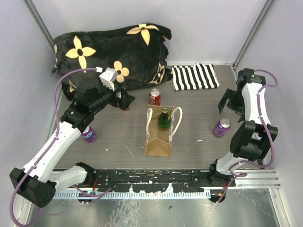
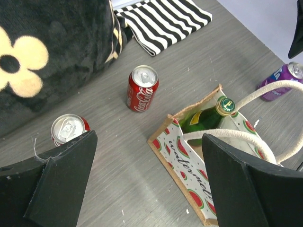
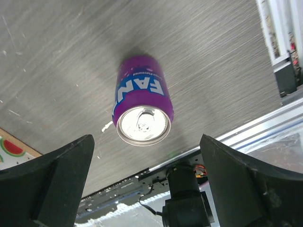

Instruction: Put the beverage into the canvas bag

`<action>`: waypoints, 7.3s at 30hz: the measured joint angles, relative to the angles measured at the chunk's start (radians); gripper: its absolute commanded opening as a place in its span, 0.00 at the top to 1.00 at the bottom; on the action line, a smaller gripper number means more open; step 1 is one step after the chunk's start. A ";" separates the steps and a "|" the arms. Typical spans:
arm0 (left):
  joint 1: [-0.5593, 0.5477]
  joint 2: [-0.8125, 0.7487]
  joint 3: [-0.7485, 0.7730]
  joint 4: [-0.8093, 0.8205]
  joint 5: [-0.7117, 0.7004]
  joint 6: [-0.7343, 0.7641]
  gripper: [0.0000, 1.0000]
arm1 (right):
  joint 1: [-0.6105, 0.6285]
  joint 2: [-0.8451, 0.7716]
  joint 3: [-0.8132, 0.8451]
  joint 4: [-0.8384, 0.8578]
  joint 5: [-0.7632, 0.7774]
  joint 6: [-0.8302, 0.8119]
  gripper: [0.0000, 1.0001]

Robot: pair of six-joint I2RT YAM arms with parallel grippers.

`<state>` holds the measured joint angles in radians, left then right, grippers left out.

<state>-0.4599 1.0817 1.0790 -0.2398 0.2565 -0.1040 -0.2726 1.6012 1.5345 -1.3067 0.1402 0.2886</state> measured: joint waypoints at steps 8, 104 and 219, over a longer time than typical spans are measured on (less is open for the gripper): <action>0.000 -0.008 -0.005 -0.028 0.016 0.002 0.01 | -0.009 0.000 -0.182 0.077 -0.083 -0.018 0.00; -0.289 -0.083 -0.283 0.020 0.122 -0.164 0.76 | 1.018 0.047 0.380 0.086 -0.047 0.358 0.99; -0.251 -0.174 -0.312 -0.039 0.135 -0.156 0.53 | 1.073 0.404 0.682 0.000 0.222 0.319 0.01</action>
<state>-0.7113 0.9081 0.7673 -0.2783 0.3912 -0.2604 0.8009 2.0052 2.2169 -1.3064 0.3622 0.6075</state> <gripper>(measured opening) 0.462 0.999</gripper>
